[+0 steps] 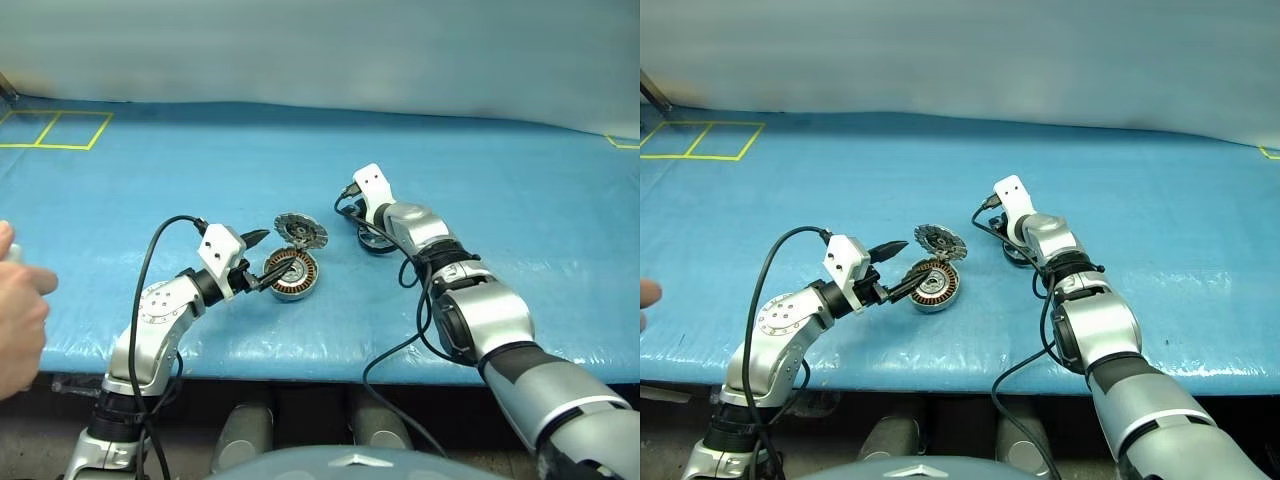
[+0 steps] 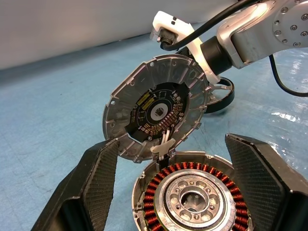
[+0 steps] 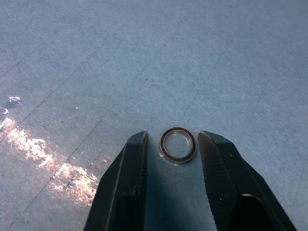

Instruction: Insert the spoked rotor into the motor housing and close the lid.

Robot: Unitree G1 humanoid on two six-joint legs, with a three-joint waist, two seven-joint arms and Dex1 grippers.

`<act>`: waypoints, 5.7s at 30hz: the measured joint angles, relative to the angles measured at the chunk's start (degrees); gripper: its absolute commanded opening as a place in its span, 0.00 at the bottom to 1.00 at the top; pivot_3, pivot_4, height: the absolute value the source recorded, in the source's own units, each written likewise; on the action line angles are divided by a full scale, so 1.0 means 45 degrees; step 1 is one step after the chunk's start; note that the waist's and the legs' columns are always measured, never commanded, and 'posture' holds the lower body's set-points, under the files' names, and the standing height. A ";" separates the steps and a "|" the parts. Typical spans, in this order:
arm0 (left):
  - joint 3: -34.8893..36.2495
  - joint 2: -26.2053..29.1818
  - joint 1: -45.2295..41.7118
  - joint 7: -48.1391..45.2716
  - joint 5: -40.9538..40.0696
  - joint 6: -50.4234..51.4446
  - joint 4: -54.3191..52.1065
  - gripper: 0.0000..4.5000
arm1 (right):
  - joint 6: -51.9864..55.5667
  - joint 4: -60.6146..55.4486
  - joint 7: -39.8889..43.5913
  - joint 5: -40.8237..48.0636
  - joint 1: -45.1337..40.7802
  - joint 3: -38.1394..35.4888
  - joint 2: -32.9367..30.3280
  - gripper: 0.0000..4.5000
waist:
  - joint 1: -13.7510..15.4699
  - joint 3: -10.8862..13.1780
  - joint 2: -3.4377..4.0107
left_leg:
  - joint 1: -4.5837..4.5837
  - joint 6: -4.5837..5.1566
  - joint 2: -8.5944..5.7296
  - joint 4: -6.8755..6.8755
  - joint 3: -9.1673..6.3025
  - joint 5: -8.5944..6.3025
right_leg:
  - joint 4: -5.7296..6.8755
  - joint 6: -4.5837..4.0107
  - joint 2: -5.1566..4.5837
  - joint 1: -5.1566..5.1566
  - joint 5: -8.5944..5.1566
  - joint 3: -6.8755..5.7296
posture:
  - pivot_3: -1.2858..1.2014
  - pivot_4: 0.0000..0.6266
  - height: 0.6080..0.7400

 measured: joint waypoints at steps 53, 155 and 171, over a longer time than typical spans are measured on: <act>-0.0585 -0.0177 0.0085 0.0443 0.0449 -0.0770 0.1020 0.86 | 0.1558 -0.2303 0.0484 0.0448 0.0855 -0.0394 -0.0358 0.36 | -0.0003 0.0014 0.0024 | 0.0000 0.0000 0.0002 -0.0025 0.0003 0.0000 | -0.0004 0.0003 0.0001 -0.0014 -0.0003 0.0003 | 0.52 0.24 1.00; -0.0529 -0.0038 0.1066 -0.2383 0.0280 -0.6107 0.3969 0.86 | 0.5508 -1.7480 0.1574 0.2550 0.8848 0.4185 -0.0797 0.15 | 0.0455 0.0013 0.0033 | -0.0013 -0.0011 0.0002 -0.0128 -0.0022 0.0002 | -0.0032 -0.0046 -0.0037 -0.0047 -0.0083 -0.0048 | 0.52 0.24 1.00; -0.0508 -0.0064 0.1099 -0.2309 0.0280 -0.6275 0.4057 0.86 | 0.5414 -1.7162 0.1665 0.2204 0.8705 0.4371 -0.0647 0.15 | 0.0431 0.0013 0.0033 | -0.0009 -0.0013 0.0003 -0.0131 -0.0024 0.0003 | -0.0029 -0.0047 -0.0035 -0.0047 -0.0083 -0.0048 | 0.52 0.24 1.00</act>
